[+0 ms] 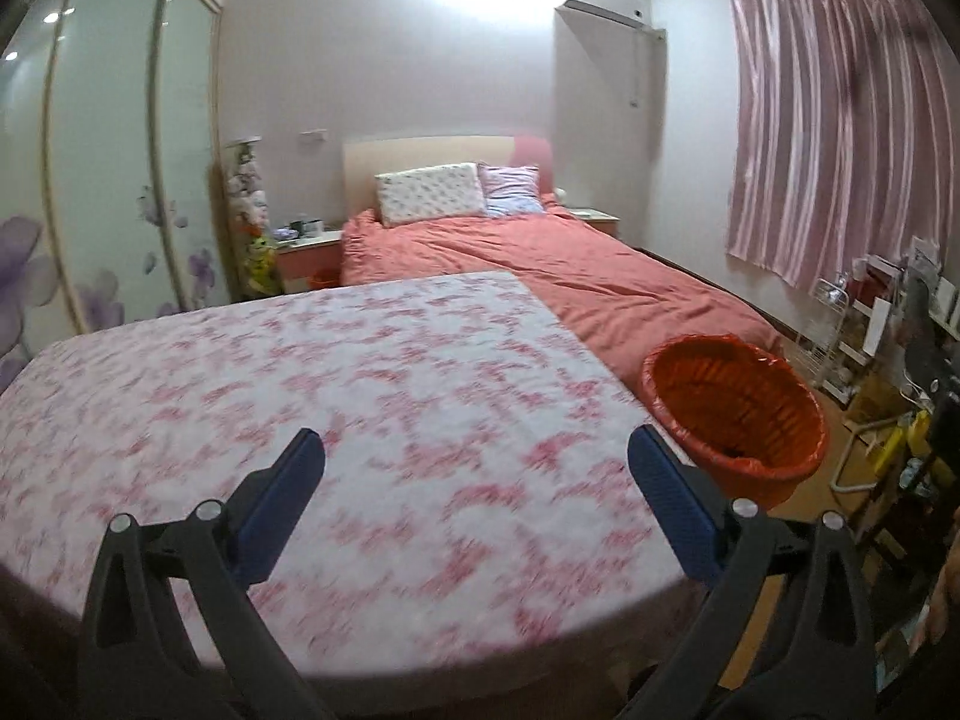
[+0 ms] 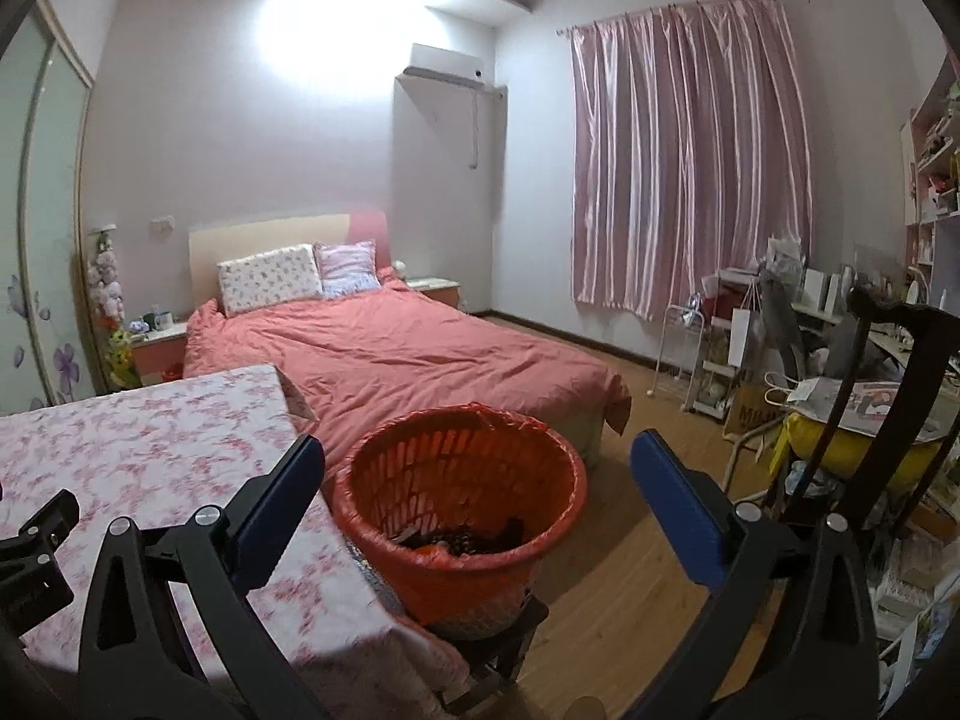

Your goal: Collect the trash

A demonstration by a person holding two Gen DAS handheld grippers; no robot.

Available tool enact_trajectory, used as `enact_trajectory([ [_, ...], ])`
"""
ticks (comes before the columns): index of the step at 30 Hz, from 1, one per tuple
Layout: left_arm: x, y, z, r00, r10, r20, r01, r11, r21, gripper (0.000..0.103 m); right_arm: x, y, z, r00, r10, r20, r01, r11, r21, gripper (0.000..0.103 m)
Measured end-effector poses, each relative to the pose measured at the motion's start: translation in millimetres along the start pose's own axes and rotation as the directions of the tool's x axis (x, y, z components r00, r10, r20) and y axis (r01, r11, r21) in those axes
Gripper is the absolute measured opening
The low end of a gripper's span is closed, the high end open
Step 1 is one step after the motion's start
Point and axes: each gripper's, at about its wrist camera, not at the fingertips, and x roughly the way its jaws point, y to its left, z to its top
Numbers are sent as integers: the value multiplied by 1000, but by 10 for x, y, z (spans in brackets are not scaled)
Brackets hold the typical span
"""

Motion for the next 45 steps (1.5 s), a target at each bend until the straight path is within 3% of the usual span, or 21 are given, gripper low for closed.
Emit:
enact_trajectory([
  [13, -452, 339, -400, 994, 104, 15, -103, 991, -88, 99, -349, 232, -259, 999, -19, -38, 18, 999, -29, 101],
  [28, -465, 456, -602, 993, 112, -39, -115, 987, -112, 99, -392, 370, -501, 986, -3, -168, -6, 999, -54, 101],
  [45, -554, 360, -610, 991, 131, -21, -132, 987, -94, 99, -376, 328, -526, 973, 15, -229, -22, 999, -28, 101],
])
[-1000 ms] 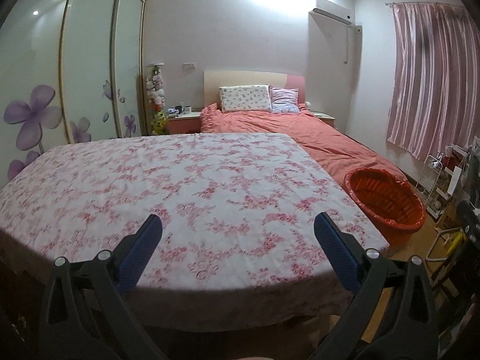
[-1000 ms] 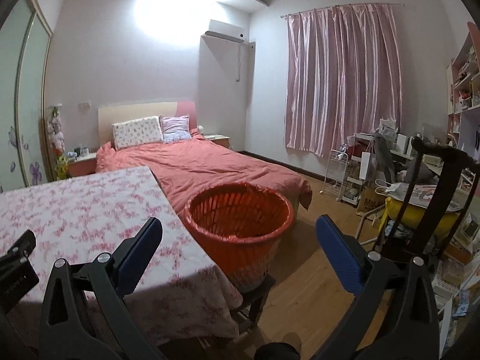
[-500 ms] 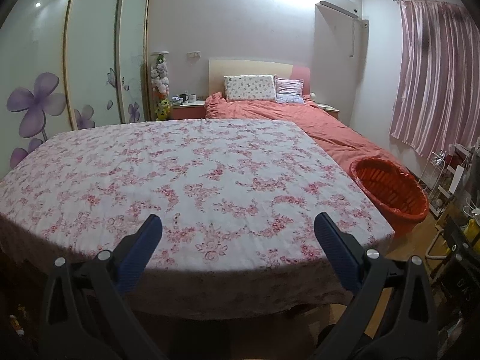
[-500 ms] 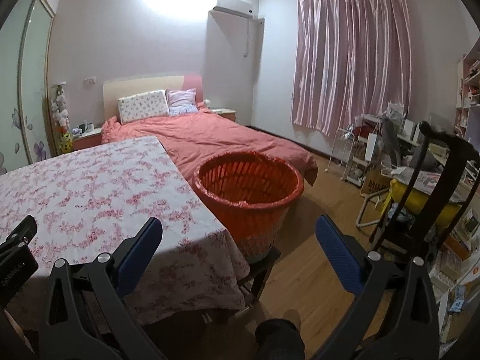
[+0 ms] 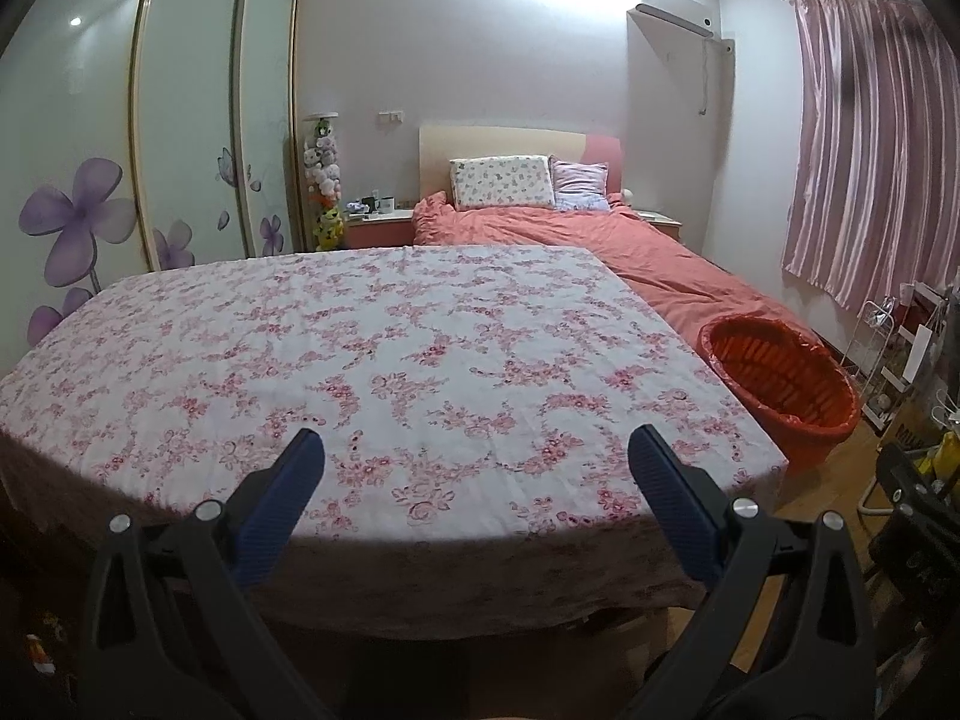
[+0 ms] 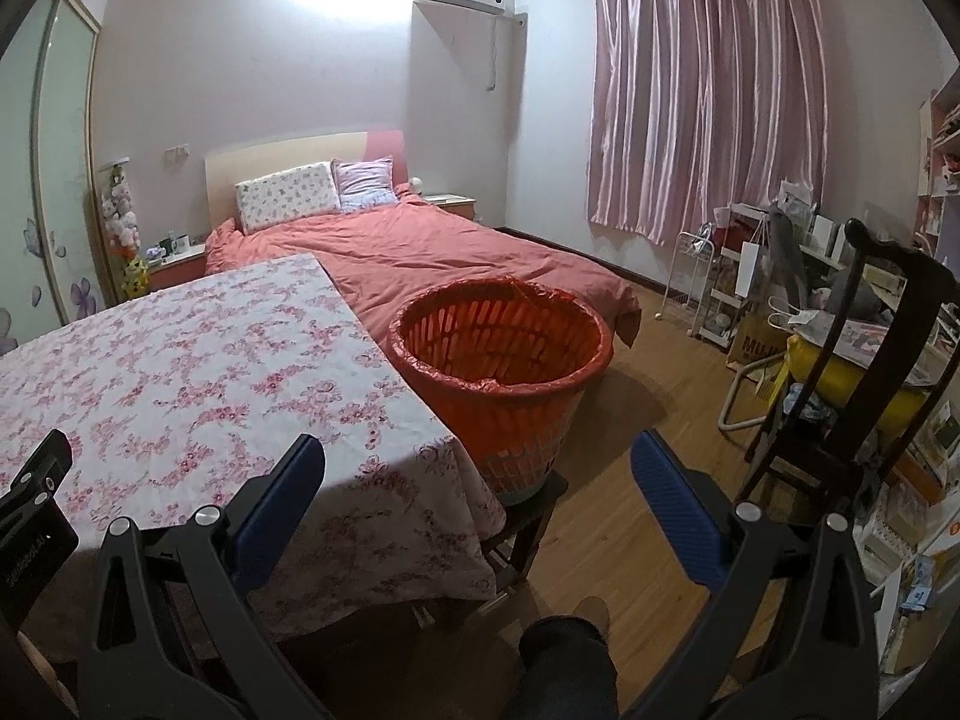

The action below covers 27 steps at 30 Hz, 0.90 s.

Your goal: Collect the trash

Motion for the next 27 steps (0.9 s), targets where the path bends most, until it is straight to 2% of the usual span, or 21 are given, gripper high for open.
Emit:
enact_trajectory([
  [8, -115, -9, 34, 999, -3, 35, 3, 1000, -2, 99, -28, -22, 17, 1000, 8, 5, -8, 1000, 6, 101],
  [27, -179, -19, 46, 999, 1, 42, 0, 1000, -6, 99, -59, -17, 44, 1000, 24, 11, -24, 1000, 9, 101],
])
